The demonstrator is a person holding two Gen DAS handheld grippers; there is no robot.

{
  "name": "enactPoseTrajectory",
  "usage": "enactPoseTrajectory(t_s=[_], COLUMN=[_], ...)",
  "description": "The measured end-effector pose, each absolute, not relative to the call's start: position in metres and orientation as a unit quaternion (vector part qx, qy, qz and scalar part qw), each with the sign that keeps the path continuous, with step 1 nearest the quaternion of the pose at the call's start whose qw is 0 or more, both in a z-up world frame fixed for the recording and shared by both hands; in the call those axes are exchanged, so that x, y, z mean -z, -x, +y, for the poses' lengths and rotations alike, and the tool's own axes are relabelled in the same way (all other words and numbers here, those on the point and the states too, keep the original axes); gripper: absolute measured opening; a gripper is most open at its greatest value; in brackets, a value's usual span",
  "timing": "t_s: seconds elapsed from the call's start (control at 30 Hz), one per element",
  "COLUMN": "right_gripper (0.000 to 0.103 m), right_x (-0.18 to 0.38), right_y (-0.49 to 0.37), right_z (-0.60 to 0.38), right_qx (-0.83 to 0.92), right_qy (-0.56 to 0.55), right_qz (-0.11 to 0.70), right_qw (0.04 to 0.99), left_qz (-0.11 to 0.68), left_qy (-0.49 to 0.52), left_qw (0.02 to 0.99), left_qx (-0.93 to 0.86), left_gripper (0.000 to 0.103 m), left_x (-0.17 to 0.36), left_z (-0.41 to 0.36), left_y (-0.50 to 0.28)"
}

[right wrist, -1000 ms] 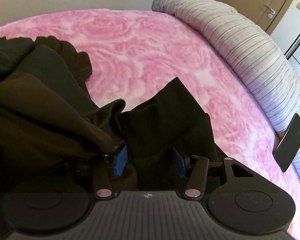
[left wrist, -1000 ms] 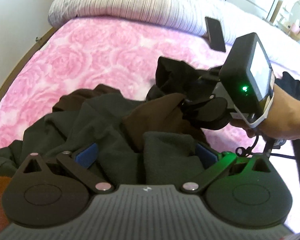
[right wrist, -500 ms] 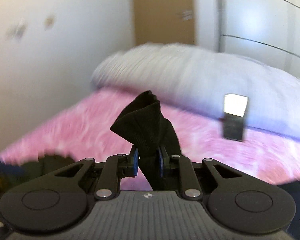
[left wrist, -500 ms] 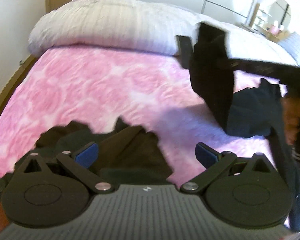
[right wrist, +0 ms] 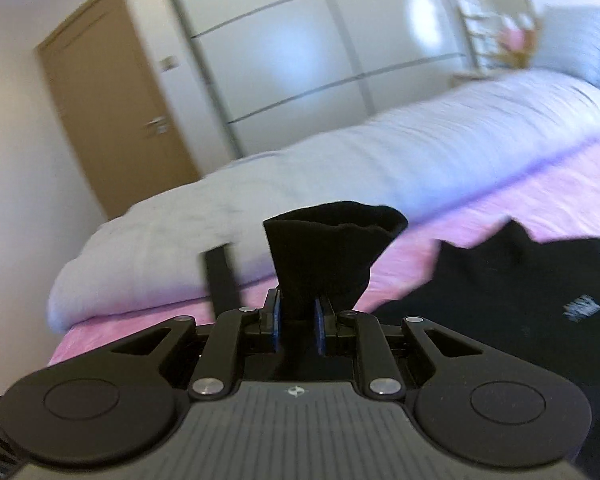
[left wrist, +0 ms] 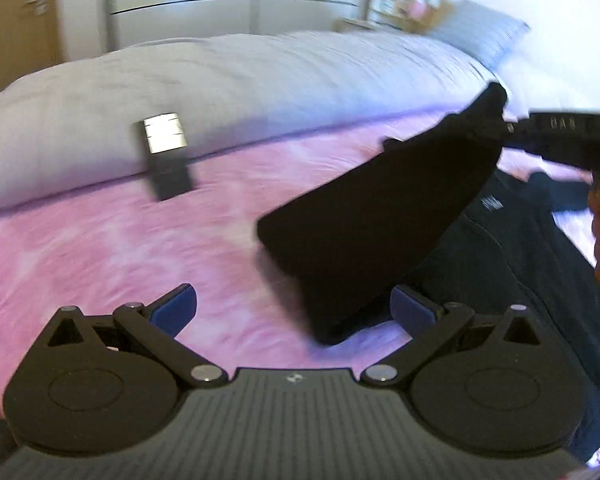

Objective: Fold clothes

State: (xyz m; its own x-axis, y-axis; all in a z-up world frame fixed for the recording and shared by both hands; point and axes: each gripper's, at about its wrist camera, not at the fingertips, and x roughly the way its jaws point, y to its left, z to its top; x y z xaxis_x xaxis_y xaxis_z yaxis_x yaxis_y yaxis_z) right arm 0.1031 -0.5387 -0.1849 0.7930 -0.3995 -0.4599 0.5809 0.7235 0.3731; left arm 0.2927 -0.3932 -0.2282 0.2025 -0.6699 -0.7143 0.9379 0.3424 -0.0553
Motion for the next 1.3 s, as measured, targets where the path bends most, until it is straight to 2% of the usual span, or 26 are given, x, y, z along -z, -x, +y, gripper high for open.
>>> enactPoseTrajectory(t_s=[0.17,0.3,0.5,0.77,1.0,1.07,1.3], right_gripper=[0.015,0.015,0.015,0.015,0.014,0.014,0.015], right_x=[0.196,0.175,0.133,0.153,0.148,0.167,0.289], right_y=[-0.061,-0.055,-0.028,0.026,0.063,0.075,0.095], right_z=[-0.6,-0.63,-0.665,-0.714,-0.731,-0.732,-0.751], right_qx=[0.275,0.238,0.21,0.266,0.301,0.323,0.372], right_qy=[-0.287,-0.283,-0.263,-0.28,-0.267,-0.27,-0.346], right_qz=[0.173,0.15,0.088,0.108,0.089,0.107,0.248], right_qw=[0.901,0.917,0.937,0.916,0.911,0.901,0.825], left_qz=[0.353,0.378,0.399,0.339,0.326,0.323,0.299], left_qy=[-0.25,-0.251,-0.209,-0.328,-0.354,-0.36,-0.379], left_qw=[0.741,0.763,0.786,0.787,0.779,0.777,0.769], left_qx=[0.514,0.461,0.425,0.398,0.402,0.404,0.419], left_gripper=[0.102,0.102,0.102,0.102,0.102,0.102,0.102], left_x=[0.285,0.318,0.333,0.362,0.365,0.365,0.356], left_z=[-0.463,-0.496,-0.525,-0.543,-0.545,-0.546,-0.543], left_y=[-0.242,-0.227,-0.224,-0.201,-0.198,-0.197,-0.187])
